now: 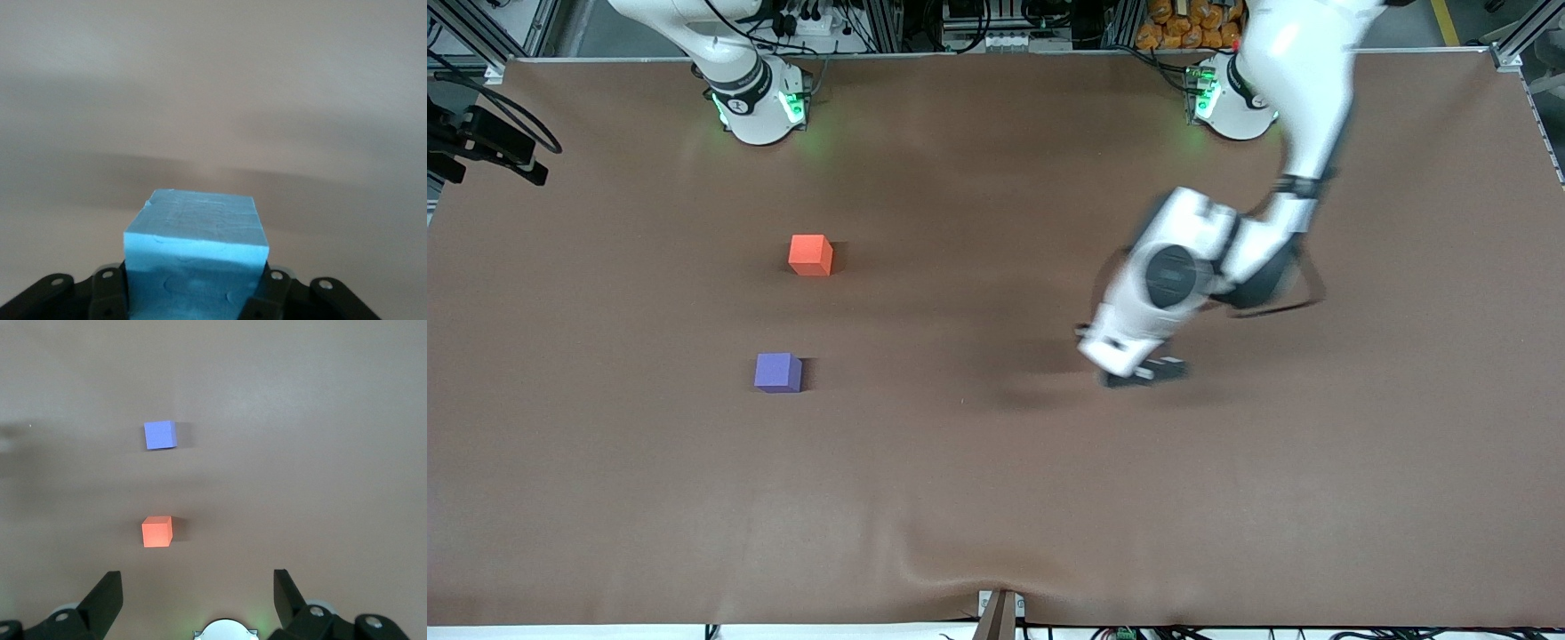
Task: Place blue block between orange and purple blocks
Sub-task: 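Lift the blue block and carry it toward the table middle, then set the blue block down with the left gripper while the right gripper reaches in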
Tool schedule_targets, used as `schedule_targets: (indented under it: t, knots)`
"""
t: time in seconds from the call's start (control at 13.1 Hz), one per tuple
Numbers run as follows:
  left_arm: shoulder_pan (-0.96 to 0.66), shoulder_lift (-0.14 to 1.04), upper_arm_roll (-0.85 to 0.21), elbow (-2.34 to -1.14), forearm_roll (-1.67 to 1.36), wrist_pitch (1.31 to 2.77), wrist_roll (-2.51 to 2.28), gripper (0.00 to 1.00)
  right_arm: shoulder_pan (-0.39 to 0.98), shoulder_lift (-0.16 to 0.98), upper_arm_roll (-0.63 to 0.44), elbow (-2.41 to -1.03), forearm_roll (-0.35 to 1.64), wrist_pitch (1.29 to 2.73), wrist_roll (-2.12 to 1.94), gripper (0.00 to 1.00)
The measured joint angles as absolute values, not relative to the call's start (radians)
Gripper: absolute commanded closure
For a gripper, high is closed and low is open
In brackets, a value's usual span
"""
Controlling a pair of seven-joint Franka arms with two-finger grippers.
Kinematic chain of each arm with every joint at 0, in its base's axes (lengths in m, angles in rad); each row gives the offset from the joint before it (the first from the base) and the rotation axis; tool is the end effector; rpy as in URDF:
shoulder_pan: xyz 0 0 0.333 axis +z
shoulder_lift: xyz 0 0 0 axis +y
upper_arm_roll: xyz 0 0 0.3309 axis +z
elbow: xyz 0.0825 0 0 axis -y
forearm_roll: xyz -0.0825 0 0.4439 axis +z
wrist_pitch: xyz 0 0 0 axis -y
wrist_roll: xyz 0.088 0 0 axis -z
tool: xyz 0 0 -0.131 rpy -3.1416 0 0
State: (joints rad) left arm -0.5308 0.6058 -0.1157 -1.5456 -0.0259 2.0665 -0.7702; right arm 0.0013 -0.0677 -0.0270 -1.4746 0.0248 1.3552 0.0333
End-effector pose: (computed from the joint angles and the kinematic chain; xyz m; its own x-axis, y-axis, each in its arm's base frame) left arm 0.6030 -0.4452 0.2482 0.9810 0.1527 -0.1200 0.1544 -0.9880 0.0053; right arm 0.5654 -0.0115 0.6872 0.9972 -0.0535 -0.0525 -0.0548 -0.9982 -0.0246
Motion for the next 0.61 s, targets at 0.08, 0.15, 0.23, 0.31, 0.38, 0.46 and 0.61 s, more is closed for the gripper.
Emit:
schedule_targets:
  t: [0.08,0.15,0.23,0.31,0.38,0.46,0.61]
  knots:
    - [-0.595,0.659,-0.115,-1.493,-0.028,2.073,-0.826,1.00,-0.001,-0.067,-0.027,-1.475,0.025,1.355,0.033,0.00]
    - [-0.656,0.710,-0.111,-1.446,-0.028,2.091,-0.867,1.00,-0.003,-0.065,-0.027,-1.475,0.025,1.355,0.033,0.00]
    - [-0.710,0.754,-0.103,-1.411,-0.028,2.132,-0.897,1.00,-0.006,-0.063,-0.027,-1.475,0.025,1.355,0.033,0.00]
    - [-0.751,0.787,-0.096,-1.391,-0.028,2.190,-0.920,1.00,-0.009,-0.060,-0.028,-1.476,0.025,1.355,0.033,0.00]
    - [-0.783,0.814,-0.088,-1.382,-0.028,2.253,-0.944,1.00,-0.010,-0.054,-0.028,-1.476,0.025,1.355,0.033,0.00]
    - [-0.811,0.838,-0.075,-1.379,-0.028,2.299,-0.960,0.96,-0.010,-0.045,-0.028,-1.477,0.026,1.355,0.033,0.00]
    - [-0.868,0.879,-0.030,-1.375,-0.028,2.335,-0.970,0.00,-0.010,-0.027,-0.026,-1.477,0.027,1.356,0.033,0.00]
